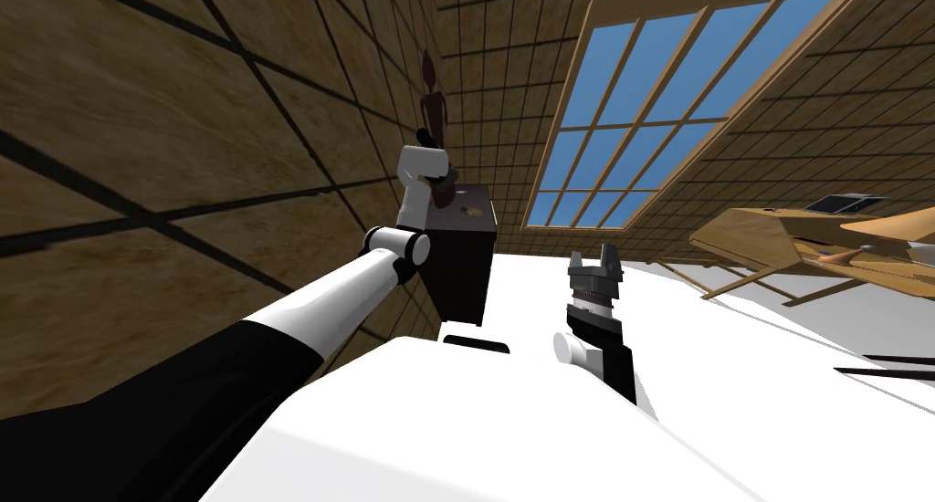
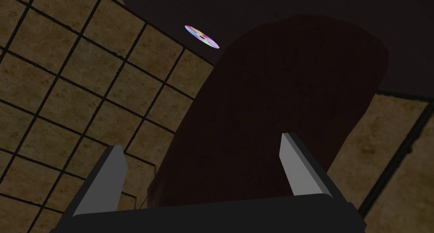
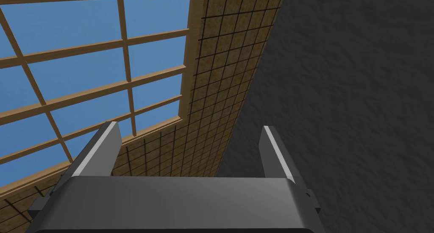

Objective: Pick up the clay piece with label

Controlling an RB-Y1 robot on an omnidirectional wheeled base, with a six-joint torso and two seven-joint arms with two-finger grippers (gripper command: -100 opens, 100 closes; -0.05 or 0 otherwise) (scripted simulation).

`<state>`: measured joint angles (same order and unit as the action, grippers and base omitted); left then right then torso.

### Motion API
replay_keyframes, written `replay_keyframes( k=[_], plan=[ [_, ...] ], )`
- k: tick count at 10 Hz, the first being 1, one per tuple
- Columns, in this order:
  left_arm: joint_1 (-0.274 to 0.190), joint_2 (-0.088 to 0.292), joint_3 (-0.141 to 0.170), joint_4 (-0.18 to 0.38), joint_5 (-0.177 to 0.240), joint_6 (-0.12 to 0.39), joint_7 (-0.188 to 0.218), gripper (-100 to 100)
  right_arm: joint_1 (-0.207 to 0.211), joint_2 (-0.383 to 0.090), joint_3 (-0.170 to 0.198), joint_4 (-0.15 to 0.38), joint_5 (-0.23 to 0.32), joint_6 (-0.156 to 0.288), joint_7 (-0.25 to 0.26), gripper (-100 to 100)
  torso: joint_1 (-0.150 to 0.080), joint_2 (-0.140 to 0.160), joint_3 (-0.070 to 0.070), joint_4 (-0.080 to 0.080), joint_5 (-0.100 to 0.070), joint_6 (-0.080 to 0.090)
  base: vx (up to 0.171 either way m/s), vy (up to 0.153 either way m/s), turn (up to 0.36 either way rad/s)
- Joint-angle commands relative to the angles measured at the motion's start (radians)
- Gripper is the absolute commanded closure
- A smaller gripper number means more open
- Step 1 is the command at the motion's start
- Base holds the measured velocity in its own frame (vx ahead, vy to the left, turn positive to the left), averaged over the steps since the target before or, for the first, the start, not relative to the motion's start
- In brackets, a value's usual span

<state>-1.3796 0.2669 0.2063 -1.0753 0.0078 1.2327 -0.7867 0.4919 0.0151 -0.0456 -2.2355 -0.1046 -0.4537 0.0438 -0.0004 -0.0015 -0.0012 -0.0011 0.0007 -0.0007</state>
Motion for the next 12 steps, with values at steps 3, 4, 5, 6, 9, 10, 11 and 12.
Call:
replay_keyframes(
  k=[3,4,5,6,9,10,11,12],
  plan=[
    [-0.066,0.006,0.005,0.081,0.011,0.082,-0.032,-100,0.000,0.000,0.000,0.000,0.000,0.000,0.000,0,0.000,-0.001,-0.001,0.000,0.000,0.000,0.033,0.008,-0.014],
    [-0.110,0.010,0.009,0.123,0.021,0.122,-0.060,-100,0.000,0.000,0.000,0.000,0.000,0.000,0.000,0,0.000,0.000,0.000,0.000,0.000,0.000,0.043,0.008,-0.029],
    [-0.123,0.010,0.009,0.146,0.021,0.149,-0.060,-100,0.000,0.000,0.000,0.000,0.000,0.000,0.000,0,0.000,-0.001,0.000,0.000,0.000,0.000,0.047,0.007,-0.019],
    [-0.158,0.014,0.012,0.175,0.031,0.178,-0.085,-100,0.000,0.000,0.000,0.000,0.000,0.000,0.000,0,0.000,-0.001,-0.001,0.000,0.000,0.000,0.054,-0.001,-0.028],
    [-0.222,0.018,0.014,0.258,0.041,0.257,-0.109,-100,0.000,0.000,0.000,0.000,0.000,0.000,0.000,0,-0.001,-0.001,-0.001,0.000,0.000,0.000,0.042,0.001,-0.010],
    [-0.222,0.018,0.014,0.287,0.041,0.281,-0.109,-100,0.000,0.000,0.000,0.000,0.000,0.000,0.000,0,-0.001,-0.001,0.000,0.000,0.000,0.000,0.049,0.003,-0.017],
    [-0.222,0.018,0.014,0.287,0.041,0.286,-0.109,-100,0.000,0.000,0.000,0.000,0.000,0.000,0.000,0,-0.001,-0.001,-0.001,0.000,0.000,0.000,0.026,0.004,0.000],
    [-0.265,0.022,0.017,0.350,0.051,0.317,-0.131,-100,0.000,0.000,0.000,0.000,0.000,0.000,0.000,0,0.000,-0.001,0.000,0.000,0.000,0.000,0.048,0.000,-0.026]
  ],
)
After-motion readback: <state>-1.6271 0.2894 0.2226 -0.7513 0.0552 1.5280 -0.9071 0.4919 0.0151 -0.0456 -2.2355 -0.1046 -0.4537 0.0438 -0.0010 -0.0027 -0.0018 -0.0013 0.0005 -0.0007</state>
